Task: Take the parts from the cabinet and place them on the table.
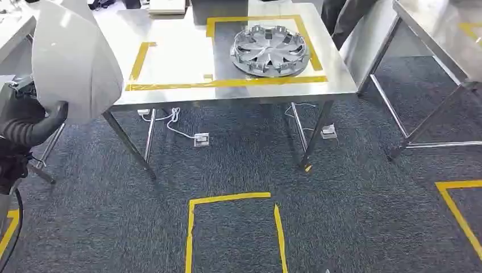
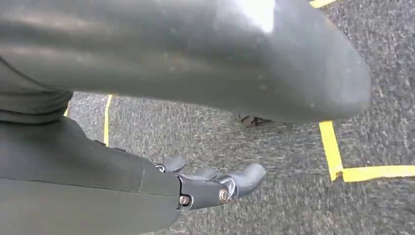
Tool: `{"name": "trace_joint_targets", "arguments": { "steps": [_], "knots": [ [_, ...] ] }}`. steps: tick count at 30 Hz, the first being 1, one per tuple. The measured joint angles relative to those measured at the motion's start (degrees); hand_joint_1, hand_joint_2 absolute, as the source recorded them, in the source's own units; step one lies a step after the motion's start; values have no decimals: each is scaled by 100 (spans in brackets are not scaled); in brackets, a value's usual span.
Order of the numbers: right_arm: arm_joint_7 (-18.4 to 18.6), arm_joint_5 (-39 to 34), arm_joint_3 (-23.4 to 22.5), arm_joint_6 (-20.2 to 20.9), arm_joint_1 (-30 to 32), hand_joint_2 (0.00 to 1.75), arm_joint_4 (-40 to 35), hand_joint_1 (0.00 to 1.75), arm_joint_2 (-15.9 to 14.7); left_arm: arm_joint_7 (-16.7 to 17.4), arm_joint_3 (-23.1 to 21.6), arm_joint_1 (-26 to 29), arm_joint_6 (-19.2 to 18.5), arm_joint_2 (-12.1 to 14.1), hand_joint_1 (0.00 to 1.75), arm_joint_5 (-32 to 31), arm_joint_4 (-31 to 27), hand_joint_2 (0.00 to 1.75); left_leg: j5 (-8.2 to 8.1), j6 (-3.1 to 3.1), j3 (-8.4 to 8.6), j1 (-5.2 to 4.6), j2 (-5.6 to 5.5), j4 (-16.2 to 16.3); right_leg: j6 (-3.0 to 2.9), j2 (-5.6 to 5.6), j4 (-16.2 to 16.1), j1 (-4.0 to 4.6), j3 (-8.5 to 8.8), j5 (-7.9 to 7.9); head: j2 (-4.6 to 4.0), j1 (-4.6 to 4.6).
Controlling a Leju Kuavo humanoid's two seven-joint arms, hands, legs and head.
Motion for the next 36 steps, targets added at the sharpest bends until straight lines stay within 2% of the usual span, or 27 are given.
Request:
{"name": "trace_joint_targets", "arguments": {
  "steps": [1, 3, 4, 5, 6, 8, 9, 10, 13, 14, 15, 16, 18, 19, 20, 21, 23, 24, 25, 26, 28, 30, 31, 33, 34, 35, 36],
  "knots": [
    [0, 0, 0, -6, -5, 0, 0, 0, -2, 0, 0, -10, 9, 0, 175, 0, 2, 175, -154, -30, -213, 10, 0, 376, -24, 0, 0, -3, 29, -20, 0, 7],
    [7, 0, -2, -17, -8, 0, 0, 0, -2, 2, -2, 49, 20, 0, 175, 0, 7, 175, -432, -80, -772, 39, 0, 1254, -31, 1, 4, -2, 84, -95, 0, 7],
    [11, 0, 0, -20, -4, 0, 0, 0, -2, 2, -4, 90, 20, 0, 175, 0, 7, 175, -399, -95, -963, 47, 1, 1469, -27, 3, 8, -3, 120, -131, 0, 5],
    [15, 0, 0, -20, 2, 0, 0, 0, -2, 4, -4, 111, 24, 0, 175, -2, 7, 175, -222, -103, -982, 57, 3, 1381, -15, 7, 9, -5, 171, -170, 0, 2],
    [15, 0, 0, -20, 6, 0, 0, 0, 0, 9, -4, 113, 31, 0, 175, -2, 2, 175, 50, -106, -892, 66, 7, 1071, 2, 8, 17, -10, 227, -212, 2, 7],
    [7, 2, 0, -15, 4, 0, 0, 0, 4, 35, -4, 109, 55, 0, 175, -2, -33, 175, 679, -109, -495, 82, 24, 85, 54, 9, 41, -25, 345, -321, 0, 5],
    [-2, 2, -2, -4, 6, 0, 0, 0, 0, 46, -7, 107, 68, -2, 175, -2, -35, 175, 605, -101, -380, 62, 39, -71, 105, 14, 53, 0, 341, -368, 0, 7],
    [0, 4, -2, -2, -12, 0, 0, 0, -4, 66, -9, 94, 72, -2, 175, -2, -50, 175, 538, -4, -324, 39, 26, -205, 145, 20, 87, 6, 327, -397, 0, -9],
    [0, 31, -2, 7, -11, 0, 0, 0, -4, 66, -7, 122, 83, 2, 175, -2, -79, 175, 490, 134, -342, 27, -2, -173, 230, -1, 32, 9, 367, -430, 0, 20],
    [2, 37, -2, 9, -14, 0, 0, 0, -15, 68, -4, 126, 83, 4, 175, -2, -107, 175, 485, 181, -290, 62, -1, -207, 272, 2, 60, -4, 371, -475, 2, 20],
    [0, 42, -2, 15, -16, 0, 0, 0, -15, 63, -2, 116, 85, 13, 175, 0, -131, 175, 452, 228, -253, 59, 1, -209, 295, 3, 253, -8, 308, -545, 2, 26],
    [0, 48, 0, 17, -26, 0, 0, 0, -15, 63, -2, 110, 87, 15, 175, 0, -142, 175, 425, 265, -229, 58, 6, -209, 312, 2, 650, -9, 88, -705, 0, 37],
    [2, 55, -2, 15, -21, 0, 0, 0, -17, 63, -2, 150, 90, 13, 175, 0, -146, 175, 364, 296, -184, 38, 10, -209, 328, 2, 1615, -9, -507, -1036, 2, 37],
    [7, 55, 0, 15, -6, 0, 0, 0, -20, 63, -2, 174, 90, 13, 175, 0, -149, 175, 331, 297, -153, 28, 6, -207, 323, 3, 1919, -8, -740, -1056, 0, 35],
    [7, 59, -2, 13, 7, 0, 0, 0, -20, 66, -2, 193, 94, 15, 175, 0, -151, 175, 297, 295, -110, 24, -5, -206, 309, 3, 1916, -7, -827, -919, 2, 37],
    [5, 70, 0, 13, 18, 0, 0, 0, -20, 66, -2, 207, 98, 15, 175, 0, -160, 175, 250, 286, -47, 21, -15, -206, 283, 3, 1620, -2, -768, -617, 0, 37],
    [2, 85, -2, 15, 18, 0, 0, 0, -26, 63, 0, 207, 105, 17, 175, 2, -183, 175, 153, 256, 97, 14, -28, -206, 202, 3, 601, 22, -385, 66, 0, 37],
    [2, 87, -2, 15, 23, 0, 0, 0, -33, 63, 0, 214, 109, 26, 175, 9, -192, 175, 107, 241, 96, 17, -25, -212, 149, 3, 214, 46, -255, 184, 0, 37],
    [4, 92, 0, 15, 21, 0, 0, 0, -39, 61, 2, 212, 116, 31, 175, 13, -195, 175, 62, 194, 112, -23, -40, -198, 127, 0, 124, 70, -148, 54, 0, 29],
    [7, 98, 0, 15, 8, 0, 0, 0, -39, 66, 4, 232, 120, 50, 175, 13, -205, 175, 56, 165, 117, -14, -43, -219, 137, -8, 123, 72, -134, 21, 0, 33],
    [2, 103, 0, 15, 9, 0, 0, 0, -44, 63, 9, 236, 120, 70, 175, 13, -227, 175, 29, 101, 157, -7, -38, -272, 80, 1, 99, 78, -122, -21, 0, 37],
    [-2, 105, 0, 20, 14, 0, 0, 0, -44, 57, 22, 254, 122, 105, 175, 15, -269, 175, -35, 30, 201, -1, -11, -171, 32, -3, -10, 21, 29, -33, 2, 24],
    [0, 105, 0, 22, 15, 0, 0, 0, -46, 57, 22, 235, 122, 122, 175, 15, -271, 175, -163, 1, 56, -1, -4, 123, -11, -4, -18, 13, 71, -62, 2, -13],
    [0, 105, 0, 20, 9, 0, 0, 0, -46, 63, 24, 269, 127, 146, 175, 15, -269, 175, -496, -55, -532, 27, -2, 1069, -34, -2, -17, 9, 147, -144, 0, -6],
    [2, 105, 0, 20, 13, 0, 0, 0, -46, 63, 24, 299, 125, 149, 175, 15, -267, 175, -551, -72, -782, 36, -1, 1411, -33, 1, -16, 9, 194, -186, 2, -11],
    [2, 105, 0, 20, 20, 0, 0, 0, -46, 63, 24, 321, 125, 149, 175, 15, -269, 175, -450, -80, -928, 43, 0, 1512, -27, 3, -15, 8, 255, -236, 2, -6],
    [2, 105, 0, 17, 30, 0, 0, 0, -46, 63, 24, 330, 125, 153, 175, 15, -269, 175, -201, -85, -922, 49, 2, 1340, -15, 6, -14, 4, 330, -290, 0, -9]
  ]
}}
